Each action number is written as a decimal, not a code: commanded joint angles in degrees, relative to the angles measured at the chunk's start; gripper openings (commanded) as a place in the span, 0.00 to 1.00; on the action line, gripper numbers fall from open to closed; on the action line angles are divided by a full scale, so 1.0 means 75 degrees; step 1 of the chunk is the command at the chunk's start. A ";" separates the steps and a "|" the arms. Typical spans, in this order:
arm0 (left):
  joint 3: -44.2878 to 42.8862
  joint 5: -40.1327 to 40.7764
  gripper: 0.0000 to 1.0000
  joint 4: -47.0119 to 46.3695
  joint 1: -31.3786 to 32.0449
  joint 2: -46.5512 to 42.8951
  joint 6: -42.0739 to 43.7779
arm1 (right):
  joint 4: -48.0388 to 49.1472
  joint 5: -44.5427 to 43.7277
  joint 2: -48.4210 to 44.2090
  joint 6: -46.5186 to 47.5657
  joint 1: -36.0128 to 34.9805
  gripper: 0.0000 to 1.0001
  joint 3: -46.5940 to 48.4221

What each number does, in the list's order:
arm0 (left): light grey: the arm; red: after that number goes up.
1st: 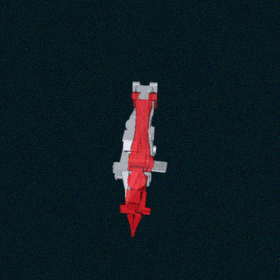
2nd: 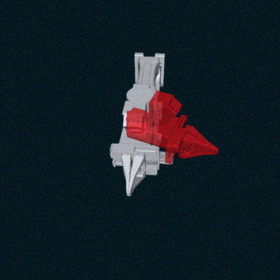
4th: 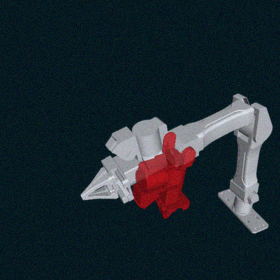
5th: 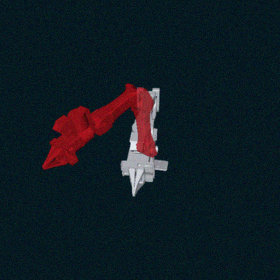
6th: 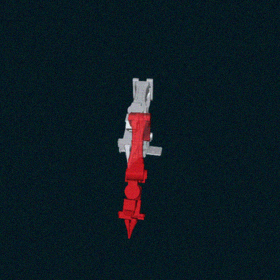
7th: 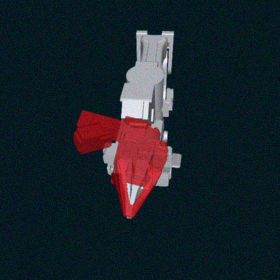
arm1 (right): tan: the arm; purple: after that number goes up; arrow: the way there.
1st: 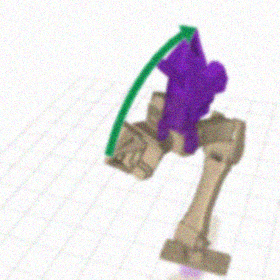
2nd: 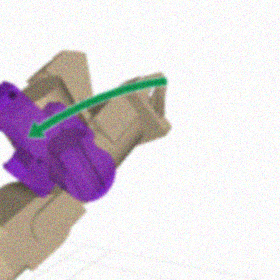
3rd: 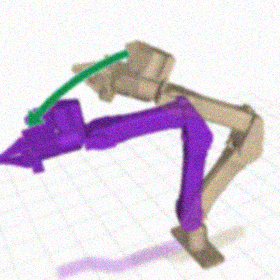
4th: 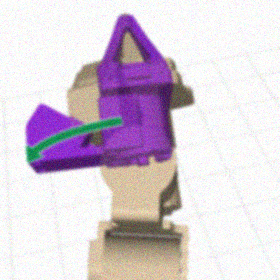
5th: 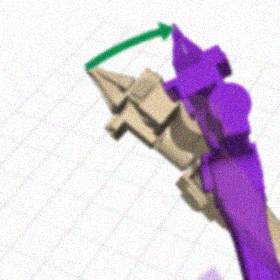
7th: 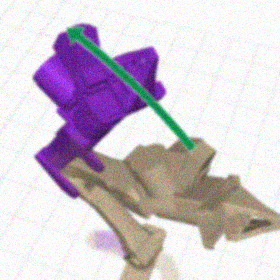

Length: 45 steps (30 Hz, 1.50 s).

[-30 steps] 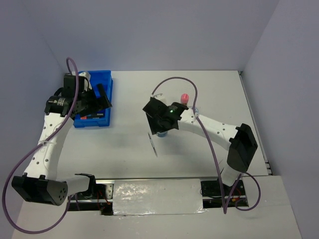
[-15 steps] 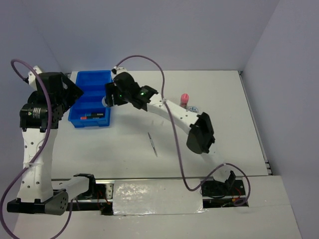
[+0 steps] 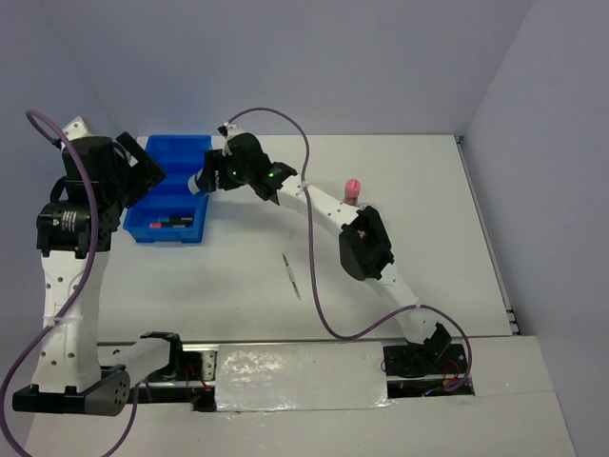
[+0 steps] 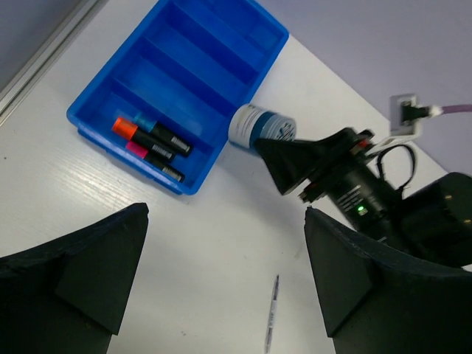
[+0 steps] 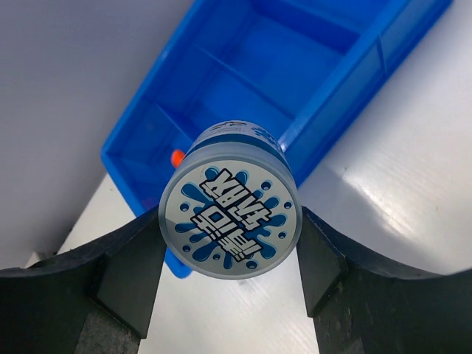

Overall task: Sort the stationery into containers
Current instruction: Place the stationery in the storage box.

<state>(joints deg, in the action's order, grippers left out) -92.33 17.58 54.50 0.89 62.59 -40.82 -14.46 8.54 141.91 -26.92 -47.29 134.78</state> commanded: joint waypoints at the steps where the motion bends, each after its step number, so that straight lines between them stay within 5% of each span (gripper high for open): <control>1: 0.0229 -0.0130 0.99 -0.0364 -0.0024 -0.0224 0.0321 | 0.1248 0.0607 -0.0183 0.0155 -0.0012 0.00 0.0557; 8: 0.0382 0.0035 0.99 -0.0306 -0.0013 -0.0224 0.0333 | 0.2561 0.1499 0.0260 -0.0523 -0.0070 0.00 0.0789; 34: 0.0276 -0.0224 0.99 -0.0353 0.0187 -0.0083 0.0462 | 0.1213 0.0127 0.1037 0.0624 -0.0258 0.00 0.1401; 45: 0.0253 -0.0177 0.99 -0.0376 0.0257 -0.0095 0.0532 | 0.1154 0.0069 0.1036 0.0823 -0.0304 0.29 0.1400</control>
<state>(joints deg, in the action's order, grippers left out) -88.29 16.16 53.49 2.26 62.13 -38.81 -7.79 9.85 152.55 -22.35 -49.10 142.65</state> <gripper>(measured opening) 0.993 0.721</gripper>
